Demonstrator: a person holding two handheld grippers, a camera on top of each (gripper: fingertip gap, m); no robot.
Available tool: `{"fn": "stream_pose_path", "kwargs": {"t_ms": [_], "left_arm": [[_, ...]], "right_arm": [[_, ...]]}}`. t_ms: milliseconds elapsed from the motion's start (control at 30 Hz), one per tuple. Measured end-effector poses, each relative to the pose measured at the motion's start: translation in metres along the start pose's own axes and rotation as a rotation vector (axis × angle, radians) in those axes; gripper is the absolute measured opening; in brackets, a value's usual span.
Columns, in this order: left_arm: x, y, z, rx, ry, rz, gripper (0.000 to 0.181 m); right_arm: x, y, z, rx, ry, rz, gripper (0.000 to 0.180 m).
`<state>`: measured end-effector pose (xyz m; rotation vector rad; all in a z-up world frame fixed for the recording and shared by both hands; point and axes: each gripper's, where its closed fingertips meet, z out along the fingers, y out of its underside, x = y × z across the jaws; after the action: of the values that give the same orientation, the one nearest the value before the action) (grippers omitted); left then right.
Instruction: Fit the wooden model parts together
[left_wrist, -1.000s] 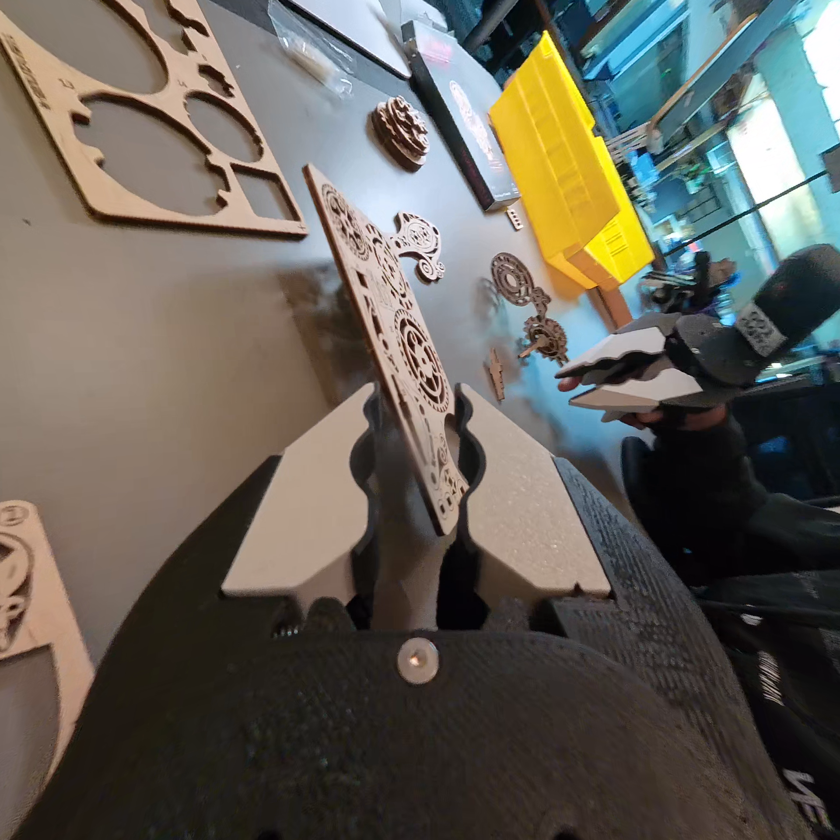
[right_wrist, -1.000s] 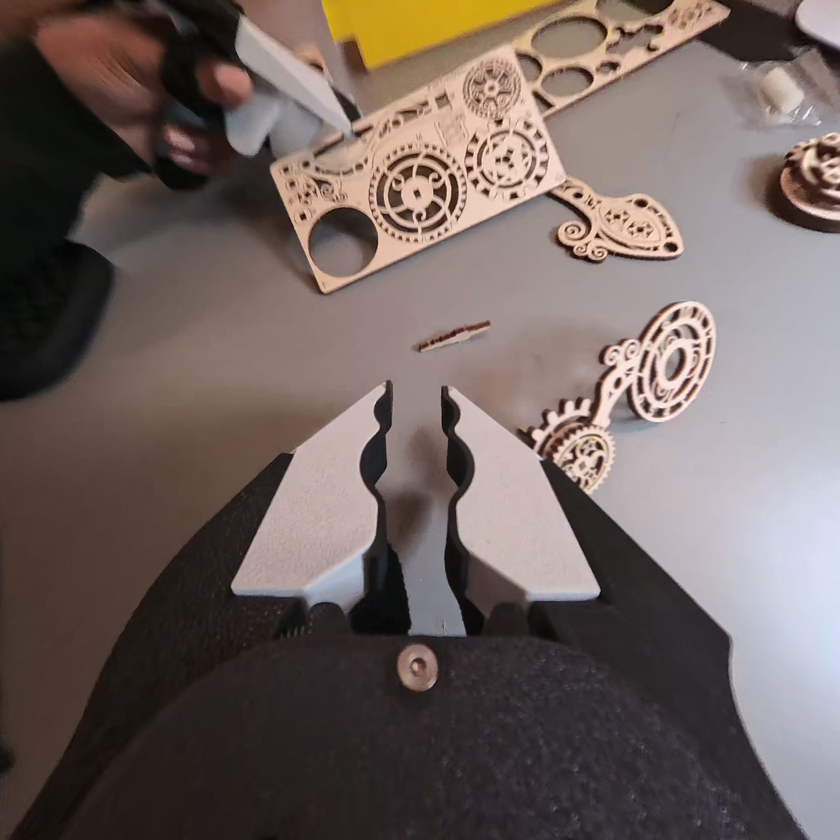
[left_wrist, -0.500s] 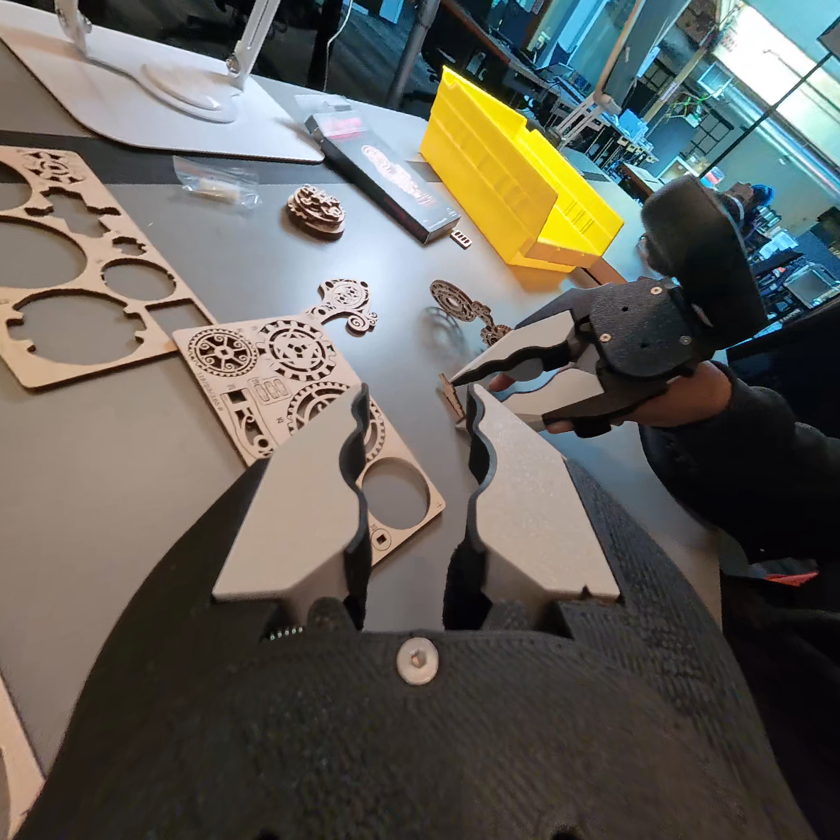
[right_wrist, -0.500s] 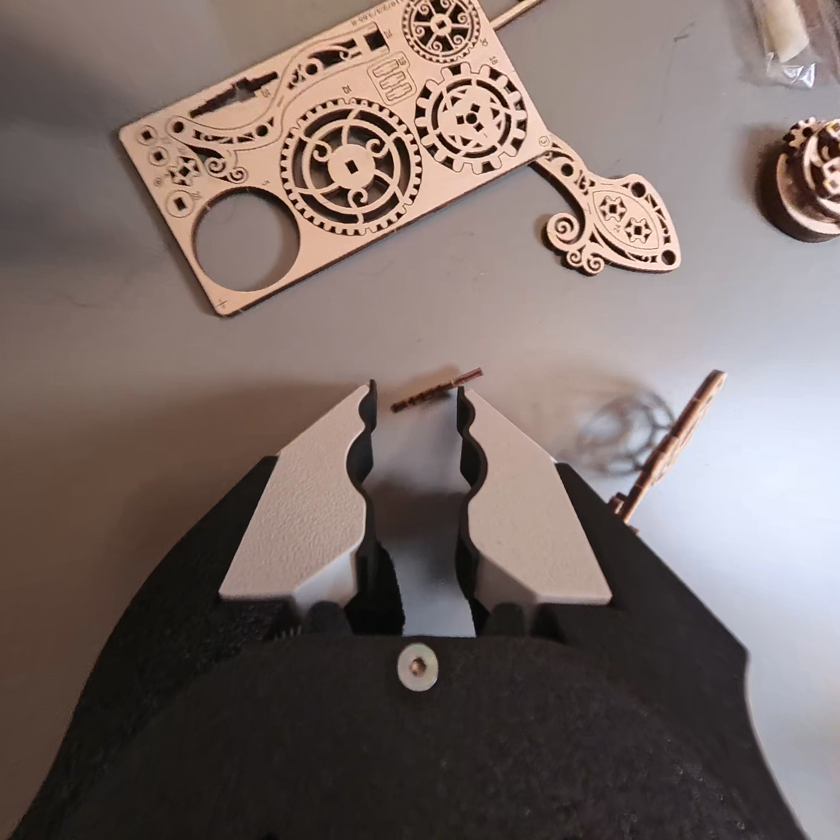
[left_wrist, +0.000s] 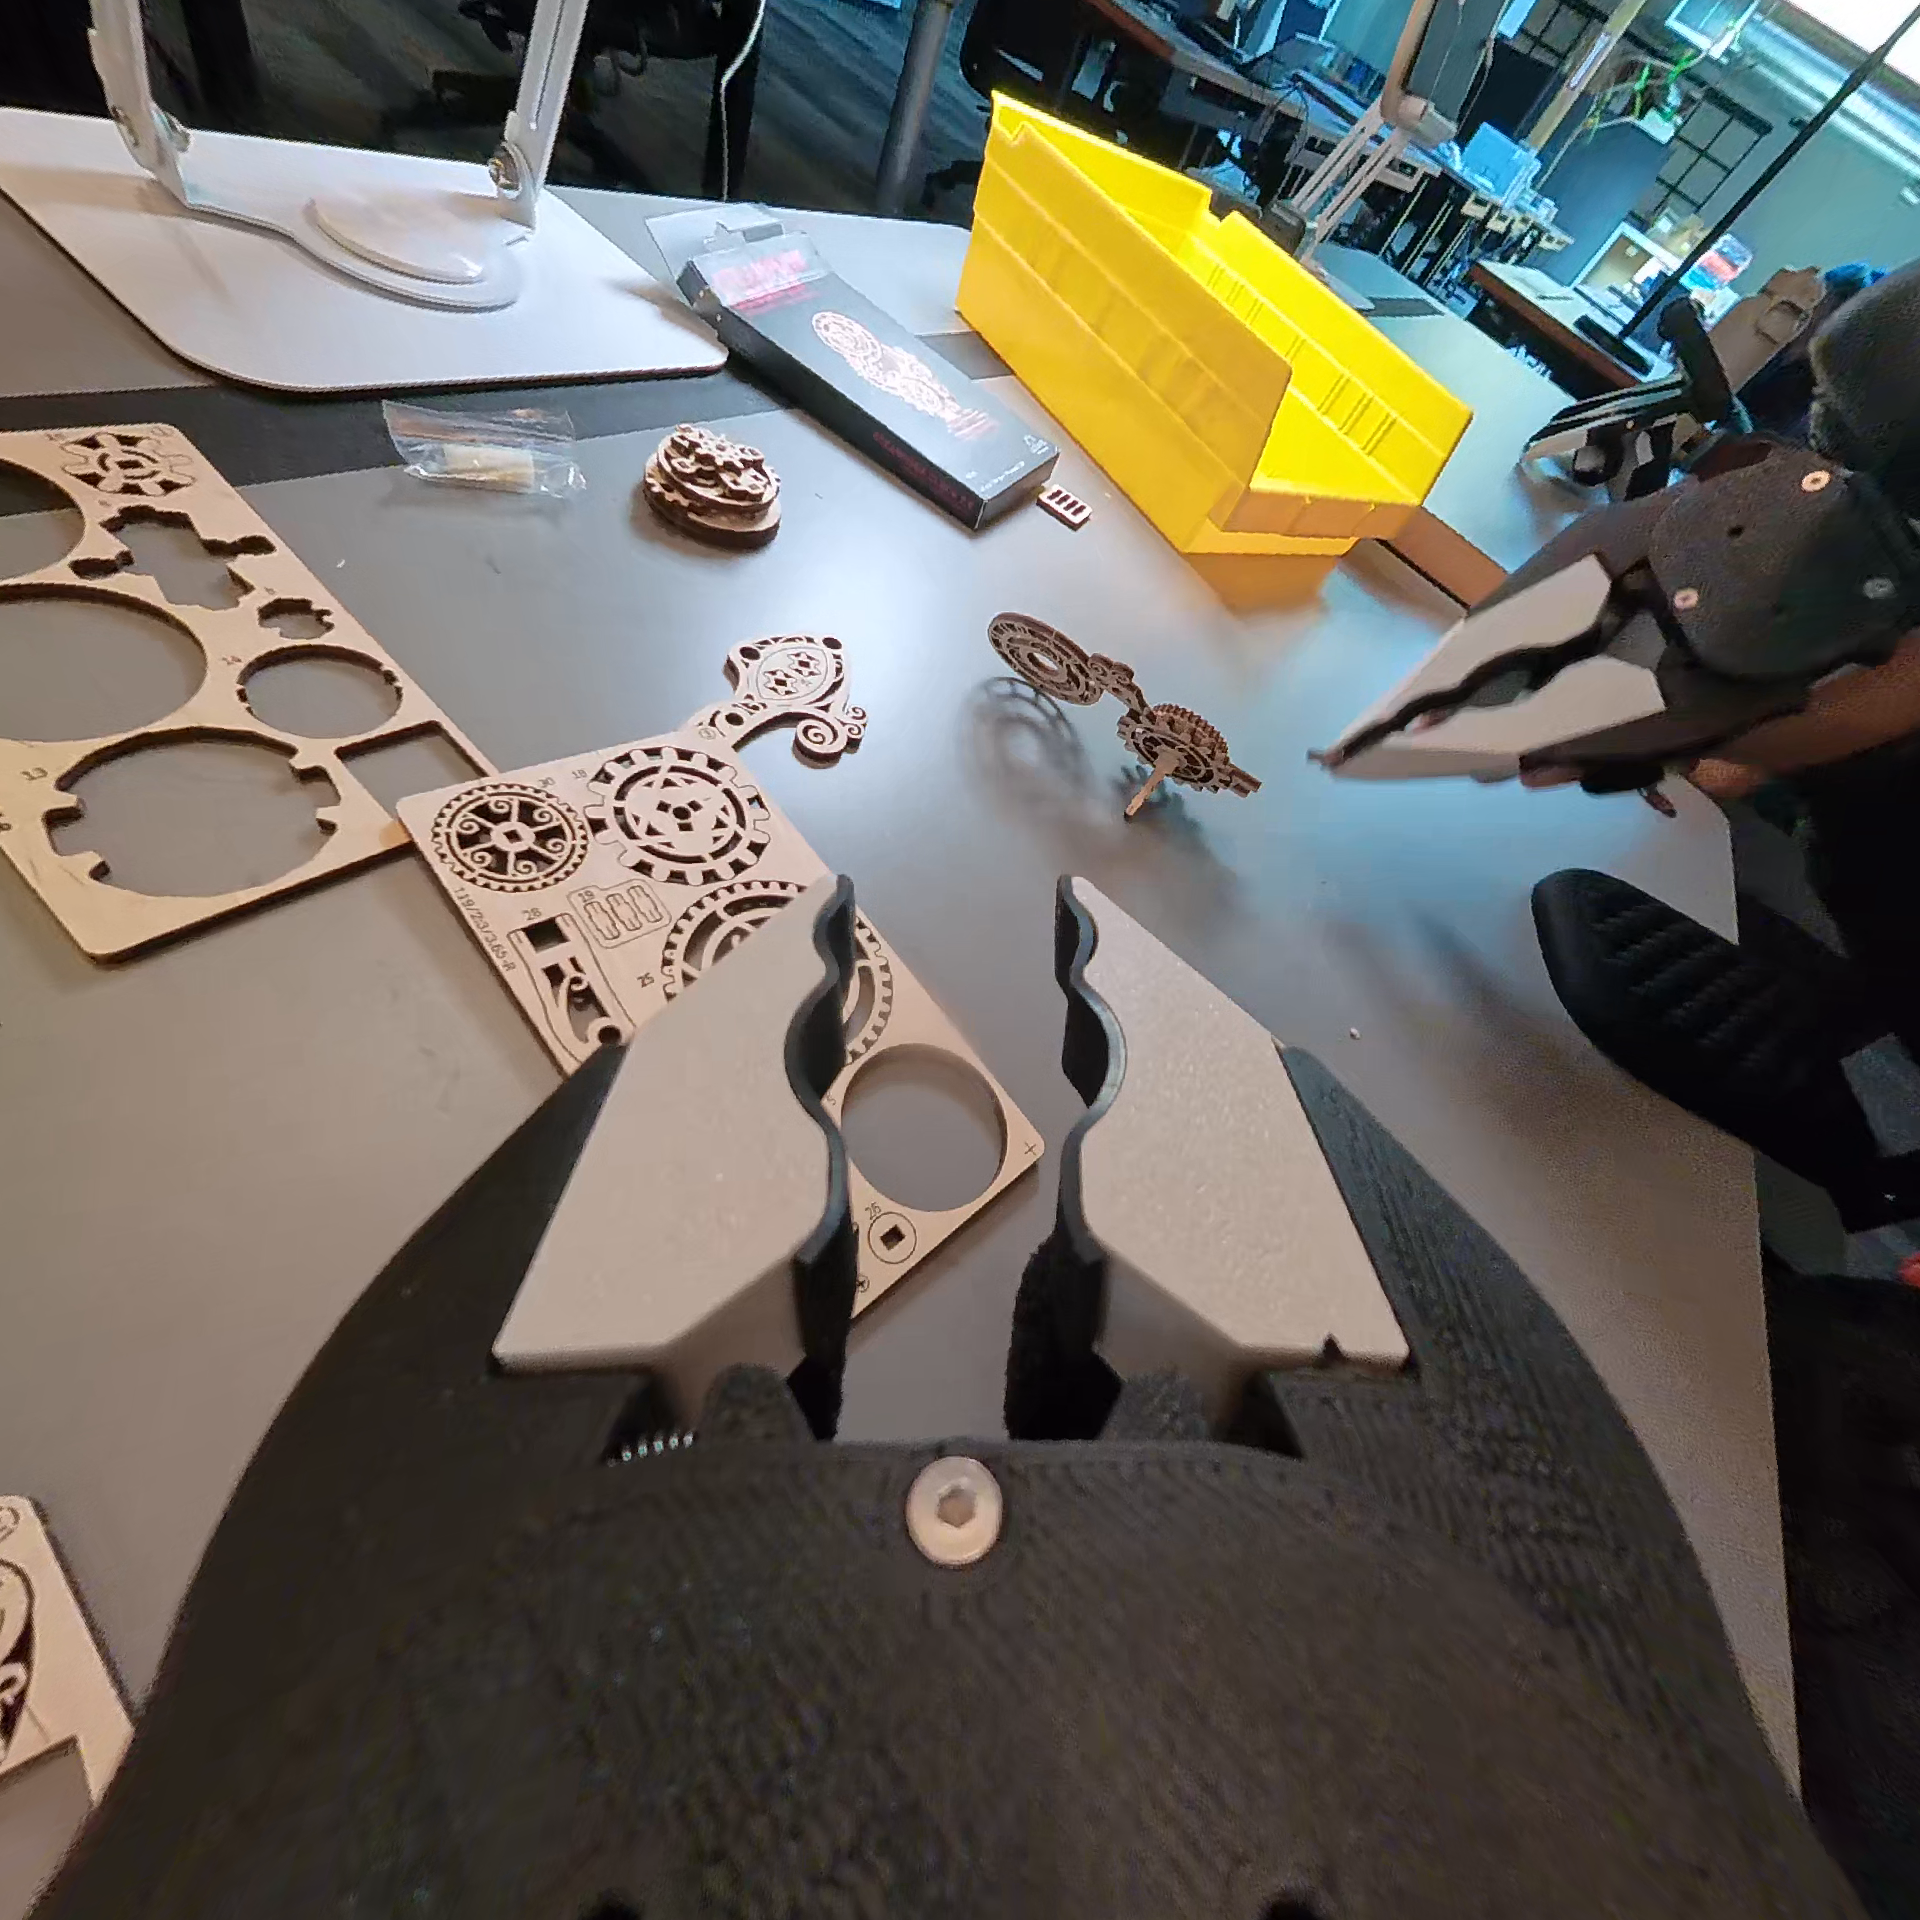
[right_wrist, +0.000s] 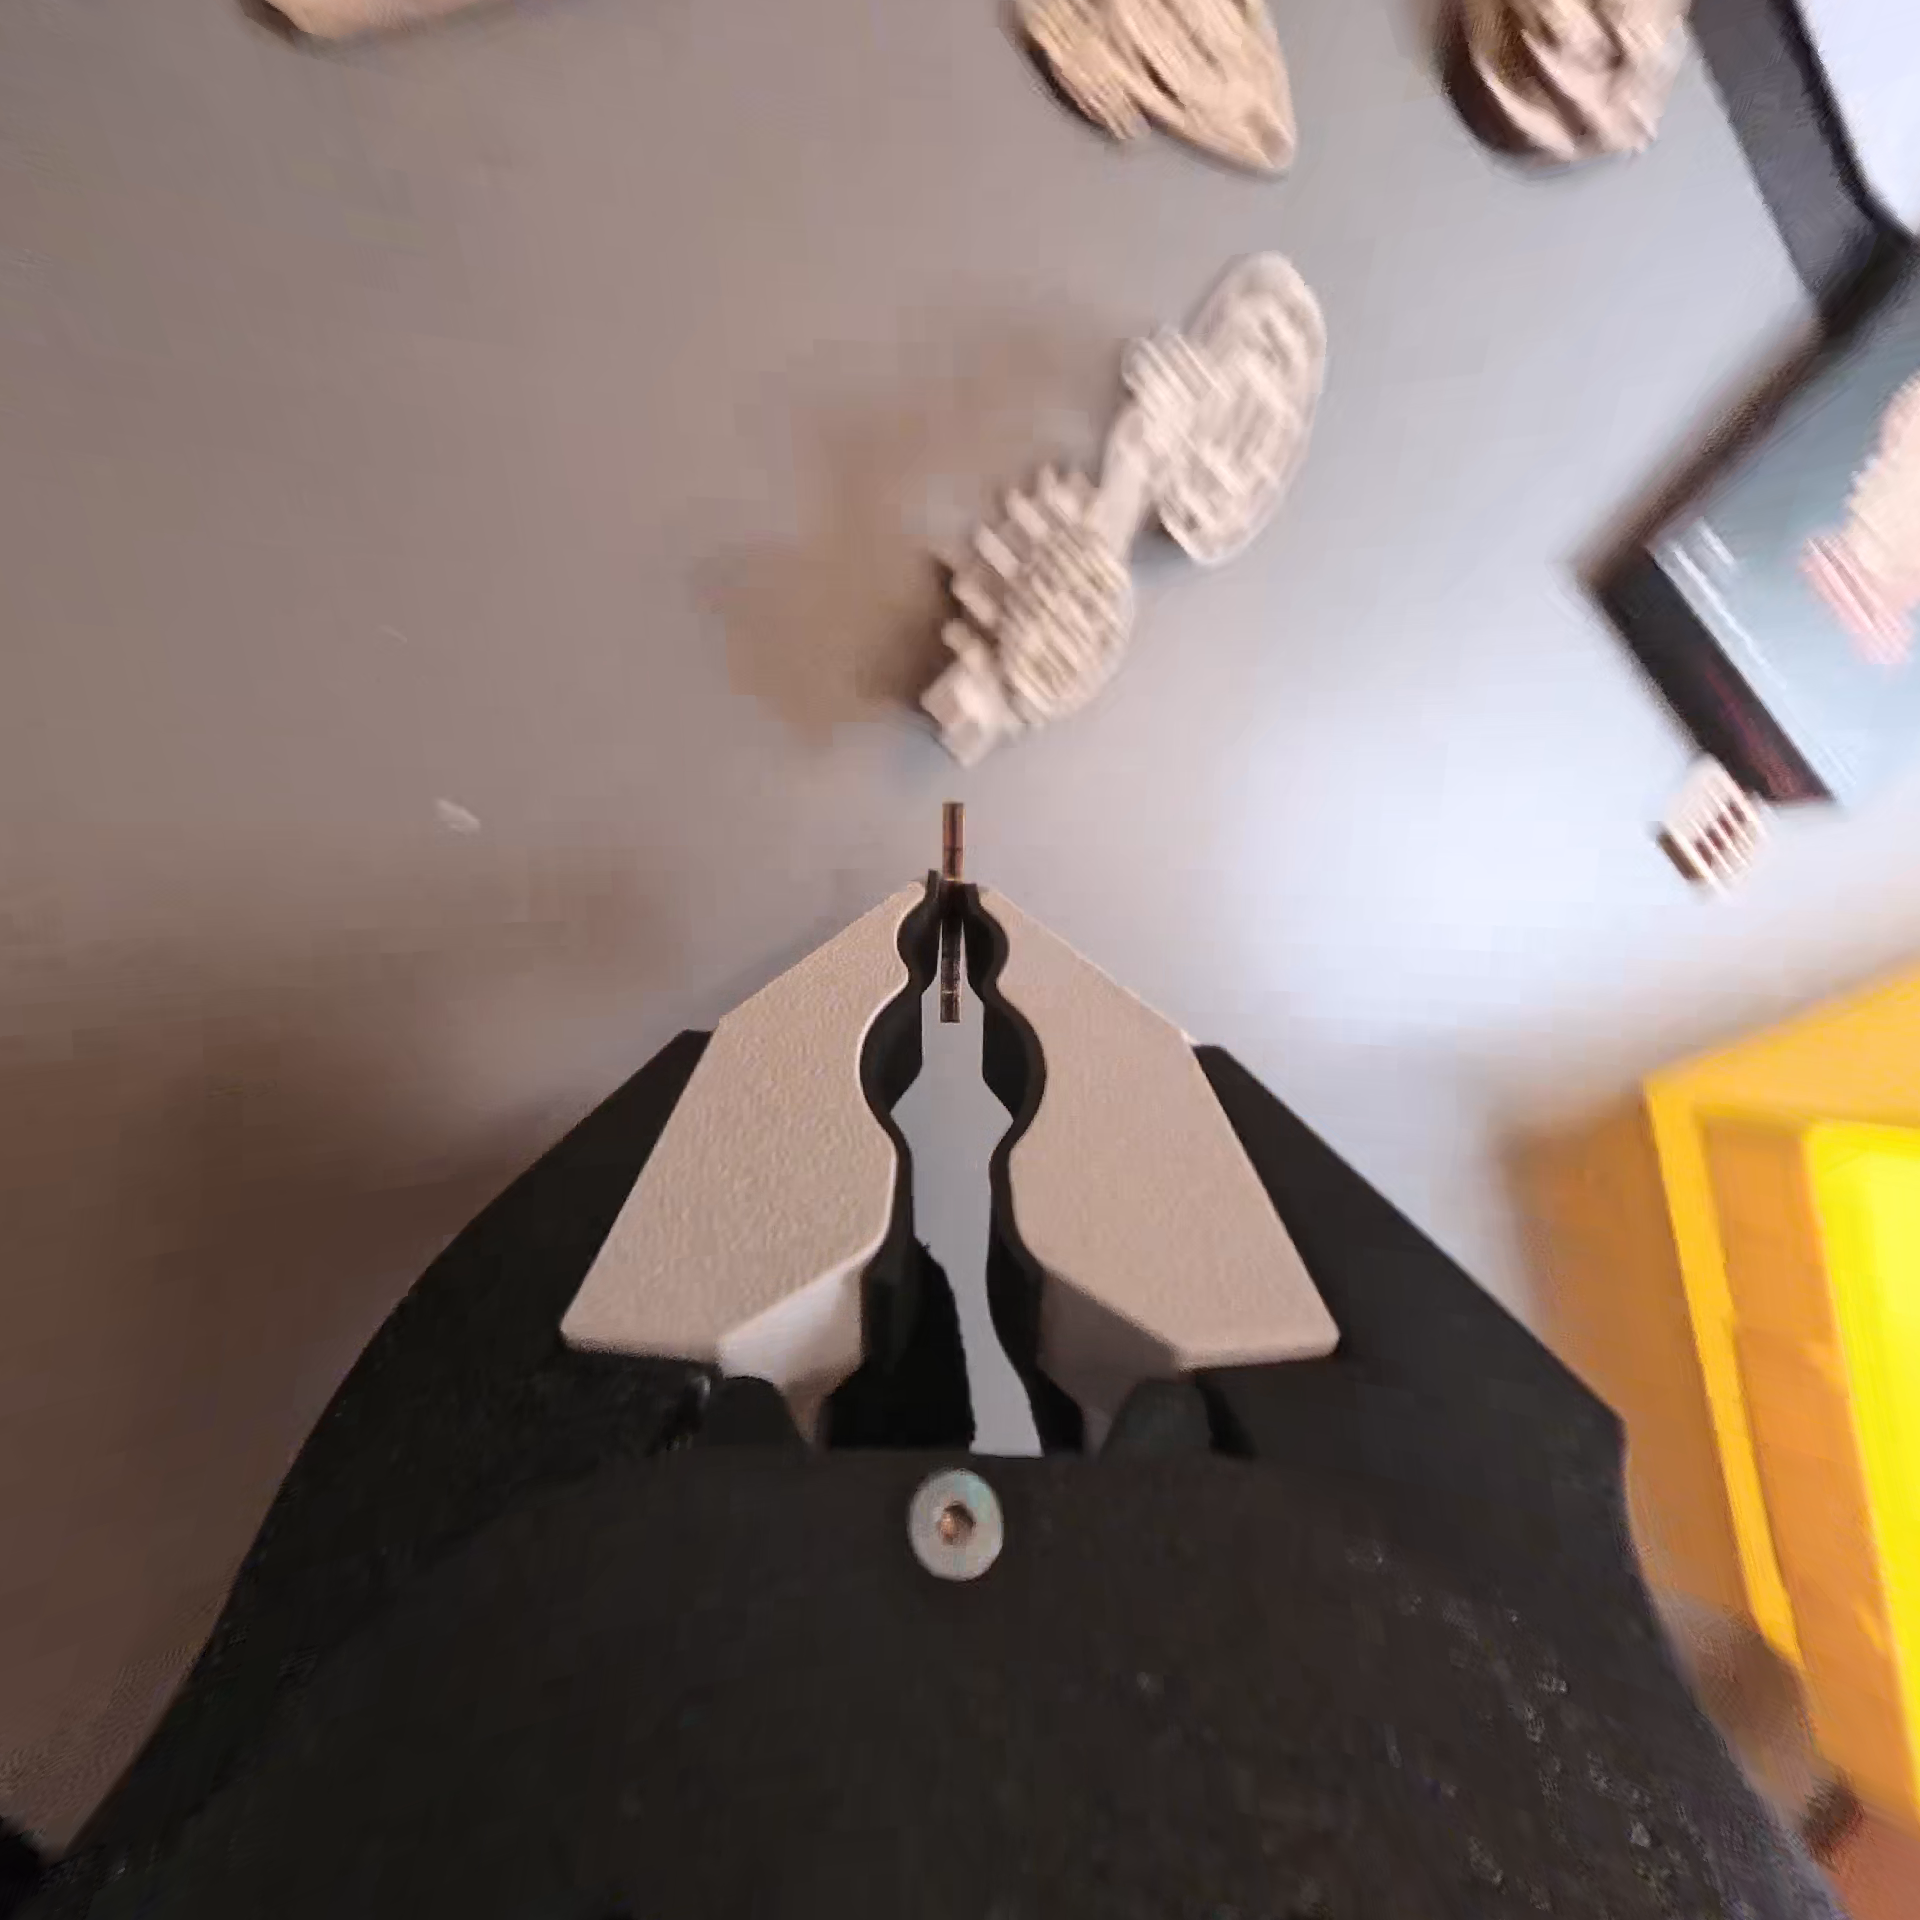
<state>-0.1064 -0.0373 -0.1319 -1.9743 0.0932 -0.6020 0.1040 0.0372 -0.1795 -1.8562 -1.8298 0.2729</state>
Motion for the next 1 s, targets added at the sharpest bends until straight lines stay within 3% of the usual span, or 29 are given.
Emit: {"fn": "stream_pose_path", "kwargs": {"t_ms": [167,333,433,567,700,833,1000], "left_arm": [[-0.004,0.009,0.007,-0.050,-0.060,0.108,0.035],[-0.017,0.007,0.005,-0.045,-0.169,0.204,0.036],[-0.025,-0.008,-0.008,0.006,-0.223,0.222,0.036],[-0.041,-0.041,-0.056,0.078,-0.328,0.204,0.038],[-0.080,-0.048,-0.134,0.061,-0.513,0.129,0.039],[-0.117,-0.011,-0.187,-0.078,-0.602,-0.010,0.041],[-0.132,0.060,-0.194,-0.290,-0.598,-0.125,0.047]], "right_arm": [[0.058,0.063,-0.002,-0.092,0.234,0.059,0.001],[0.061,0.065,0.014,-0.081,0.262,0.044,0.003],[0.055,0.057,0.013,-0.024,0.210,0.079,0.019],[0.045,0.039,-0.004,0.151,0.119,0.164,0.028],[0.043,0.022,-0.030,0.343,0.108,0.211,0.027],[0.036,0.005,-0.042,0.510,0.059,0.254,0.024],[0.033,-0.014,-0.043,0.682,0.025,0.275,0.022]]}}
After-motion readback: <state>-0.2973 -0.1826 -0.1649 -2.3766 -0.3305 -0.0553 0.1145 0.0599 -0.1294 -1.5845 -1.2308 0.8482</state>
